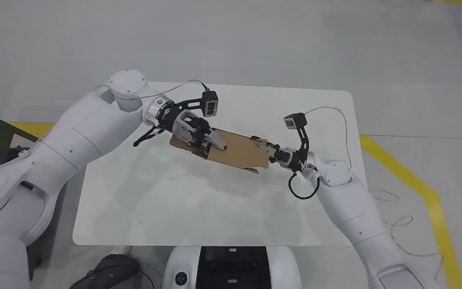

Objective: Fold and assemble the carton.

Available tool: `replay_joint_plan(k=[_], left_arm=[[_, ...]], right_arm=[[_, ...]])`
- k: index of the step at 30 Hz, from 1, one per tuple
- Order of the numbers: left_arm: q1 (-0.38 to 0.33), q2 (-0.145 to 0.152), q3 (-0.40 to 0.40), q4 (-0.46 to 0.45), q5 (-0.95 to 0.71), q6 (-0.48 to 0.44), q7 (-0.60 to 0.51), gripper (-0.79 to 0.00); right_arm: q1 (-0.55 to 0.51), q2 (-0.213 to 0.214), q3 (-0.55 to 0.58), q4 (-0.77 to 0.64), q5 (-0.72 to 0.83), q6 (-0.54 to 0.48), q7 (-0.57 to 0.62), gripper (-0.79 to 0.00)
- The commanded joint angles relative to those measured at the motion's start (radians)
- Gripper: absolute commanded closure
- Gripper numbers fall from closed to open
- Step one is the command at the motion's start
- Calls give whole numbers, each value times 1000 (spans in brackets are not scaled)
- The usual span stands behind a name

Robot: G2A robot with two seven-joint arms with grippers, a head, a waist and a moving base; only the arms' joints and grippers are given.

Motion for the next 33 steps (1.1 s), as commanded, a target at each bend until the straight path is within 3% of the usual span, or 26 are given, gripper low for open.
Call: replay_joint_plan(k=[1, 13, 33], left_arm=[[-1, -1, 8, -2, 0, 4, 0, 0], [-20, -9, 32, 18, -32, -38, 0, 0], [-39, 23, 32, 1, -58, -74, 0, 0]], right_arm=[[4, -1, -6, -6, -2, -10, 4, -785], [-10, 12, -34, -34, 36, -14, 0, -785], [3, 12, -74, 91, 154, -14, -1, -785]])
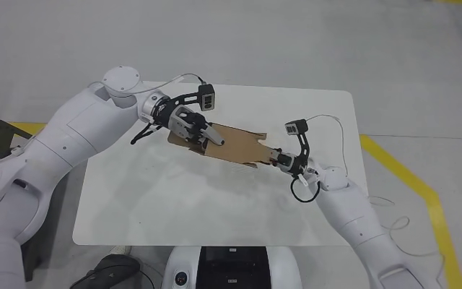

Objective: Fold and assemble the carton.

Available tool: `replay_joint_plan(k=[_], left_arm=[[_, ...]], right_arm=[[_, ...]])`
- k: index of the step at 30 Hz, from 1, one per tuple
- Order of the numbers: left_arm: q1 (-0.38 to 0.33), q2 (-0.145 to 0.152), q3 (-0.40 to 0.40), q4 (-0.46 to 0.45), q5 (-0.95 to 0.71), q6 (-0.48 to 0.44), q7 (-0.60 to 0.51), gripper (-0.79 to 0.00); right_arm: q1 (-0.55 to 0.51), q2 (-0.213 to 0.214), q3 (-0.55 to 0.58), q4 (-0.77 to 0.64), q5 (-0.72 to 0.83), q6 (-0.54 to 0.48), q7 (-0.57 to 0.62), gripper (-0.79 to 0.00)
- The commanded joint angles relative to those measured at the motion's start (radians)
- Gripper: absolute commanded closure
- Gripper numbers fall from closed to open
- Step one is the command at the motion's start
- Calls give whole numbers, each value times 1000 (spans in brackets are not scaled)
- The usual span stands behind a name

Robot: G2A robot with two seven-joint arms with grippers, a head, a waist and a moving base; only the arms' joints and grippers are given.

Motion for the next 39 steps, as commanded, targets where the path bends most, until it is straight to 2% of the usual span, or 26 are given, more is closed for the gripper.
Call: replay_joint_plan(k=[1, 19, 39], left_arm=[[-2, 3, 0, -3, -2, 0, 0, 0], [-14, 5, 20, -17, -16, -3, 0, 0], [-28, -25, 42, 3, -30, -28, 0, 0]], right_arm=[[8, -4, -10, 12, 6, -4, -4, -785], [33, -14, -57, 17, 3, -10, -10, -785], [49, -26, -90, -1, -12, -7, -18, -785]])
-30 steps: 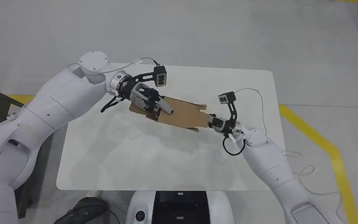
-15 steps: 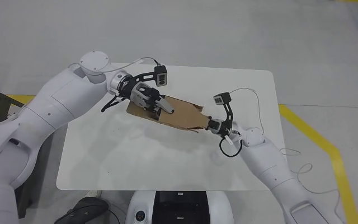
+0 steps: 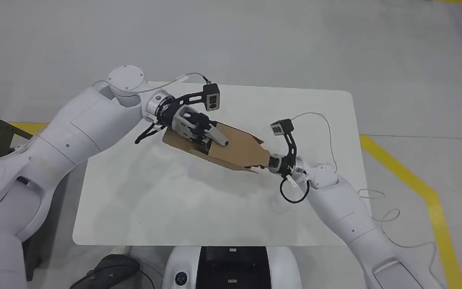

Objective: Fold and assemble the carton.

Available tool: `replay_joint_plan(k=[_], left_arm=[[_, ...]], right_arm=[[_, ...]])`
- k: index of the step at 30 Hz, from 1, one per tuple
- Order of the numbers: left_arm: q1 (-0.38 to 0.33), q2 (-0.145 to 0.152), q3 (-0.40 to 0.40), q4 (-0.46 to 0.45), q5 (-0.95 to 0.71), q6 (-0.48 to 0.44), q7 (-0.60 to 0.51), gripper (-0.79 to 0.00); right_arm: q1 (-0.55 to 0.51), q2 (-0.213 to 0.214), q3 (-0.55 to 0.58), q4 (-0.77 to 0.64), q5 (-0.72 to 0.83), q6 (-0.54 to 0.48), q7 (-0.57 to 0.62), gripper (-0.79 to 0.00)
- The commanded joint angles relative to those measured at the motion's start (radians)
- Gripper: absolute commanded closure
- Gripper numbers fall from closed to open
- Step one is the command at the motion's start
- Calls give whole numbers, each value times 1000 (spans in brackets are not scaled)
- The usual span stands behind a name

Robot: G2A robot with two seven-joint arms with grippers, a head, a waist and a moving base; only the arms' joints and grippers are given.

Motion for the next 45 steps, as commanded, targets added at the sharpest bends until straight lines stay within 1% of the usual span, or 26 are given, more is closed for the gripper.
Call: replay_joint_plan(k=[1, 10, 20, 24, 34, 37, 38, 39, 40, 42, 44, 45], left_arm=[[-2, -4, 3, 6, 4, -3, 0, 0], [-6, -19, 15, 18, -3, -8, 0, 0], [-11, -27, 23, 25, 0, -18, 0, 0], [-10, -27, 22, 32, -1, -29, 0, 0], [-2, -17, 6, 41, -17, -62, 0, 0], [1, -13, 0, 41, -21, -69, 0, 0], [2, -12, -3, 41, -21, -70, 0, 0], [4, -11, -5, 40, -22, -72, 0, 0], [5, -10, -7, 39, -22, -73, 0, 0], [8, -8, -10, 36, -21, -72, 0, 0], [11, -6, -14, 34, -21, -72, 0, 0], [12, -5, -15, 32, -20, -73, 0, 0]], right_arm=[[2, -2, -3, -3, -3, 2, -5, -785], [6, -11, -13, -14, -29, 16, -33, -785], [-5, -20, -17, -41, -34, 35, -86, -785], [-21, -22, -9, -53, -12, 38, -114, -785], [-40, -30, -14, -81, -3, 52, -122, -785], [-46, -34, -15, -86, 16, 39, -133, -693], [-48, -35, -15, -87, 22, 34, -137, -554], [-48, -36, -15, -88, 24, 32, -138, -434], [-49, -37, -15, -89, 26, 29, -138, -369], [-50, -40, -14, -90, 30, 25, -142, -277], [-52, -42, -13, -91, 34, 17, -148, -222], [-53, -43, -12, -92, 36, 15, -151, -206]])
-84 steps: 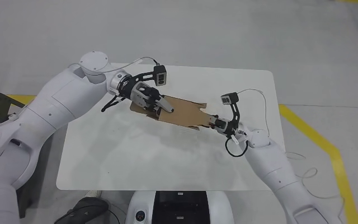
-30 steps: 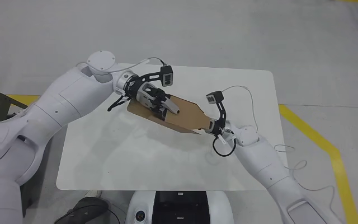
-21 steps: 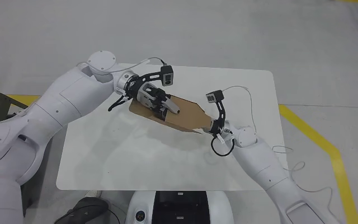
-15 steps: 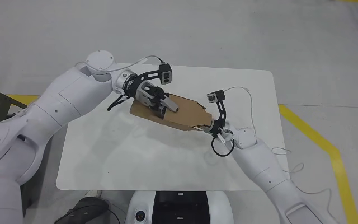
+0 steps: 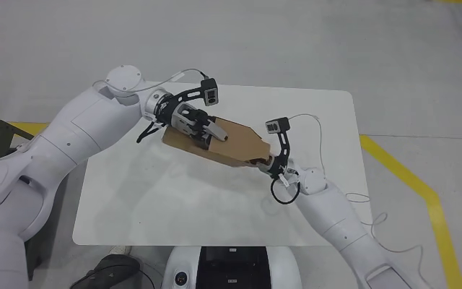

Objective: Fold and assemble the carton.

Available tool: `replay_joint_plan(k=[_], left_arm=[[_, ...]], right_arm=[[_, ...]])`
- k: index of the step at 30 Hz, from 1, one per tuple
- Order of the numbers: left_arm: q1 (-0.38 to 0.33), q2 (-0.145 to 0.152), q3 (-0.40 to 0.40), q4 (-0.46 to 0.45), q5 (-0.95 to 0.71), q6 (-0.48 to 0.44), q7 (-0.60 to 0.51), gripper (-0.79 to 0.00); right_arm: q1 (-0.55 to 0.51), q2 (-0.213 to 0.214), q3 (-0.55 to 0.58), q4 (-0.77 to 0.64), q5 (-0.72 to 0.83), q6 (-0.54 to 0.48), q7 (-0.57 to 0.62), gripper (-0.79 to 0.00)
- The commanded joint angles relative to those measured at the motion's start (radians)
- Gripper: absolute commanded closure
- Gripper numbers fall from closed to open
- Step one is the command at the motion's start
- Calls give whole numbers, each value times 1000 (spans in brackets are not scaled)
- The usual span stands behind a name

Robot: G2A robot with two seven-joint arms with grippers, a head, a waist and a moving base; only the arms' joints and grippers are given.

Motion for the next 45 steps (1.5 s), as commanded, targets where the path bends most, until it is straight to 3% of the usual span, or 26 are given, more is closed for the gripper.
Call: replay_joint_plan(k=[1, 5, 9, 20, 21, 23, 24, 25, 45], left_arm=[[3, 2, -3, -3, 1, 0, 0, 0], [8, 5, -11, -8, 1, -1, 0, 0], [13, 7, -17, -11, 2, -2, 0, 0], [27, 11, -32, -17, 5, 1, 0, 0], [28, 11, -34, -17, 5, 1, 0, 0], [30, 11, -37, -13, 6, -2, 0, 0], [31, 12, -40, -10, 7, -4, 0, 0], [32, 13, -43, -8, 7, -5, 0, 0], [60, 46, -109, -22, -8, -17, 0, 0]], right_arm=[[-1, -2, 2, 0, 2, -5, -5, -185], [-5, -5, 9, -2, 13, -14, -17, -271], [-10, -7, 19, -9, 25, -32, -25, -308], [-17, -12, 32, -42, 38, -44, -14, -329], [-18, -12, 33, -43, 37, -43, -12, -369], [-20, -12, 37, -43, 38, -42, -8, -659], [-22, -11, 40, -39, 38, -43, -7, -767], [-24, -11, 44, -35, 40, -44, -6, -785], [-26, -31, 42, 65, 198, -39, 72, -785]])
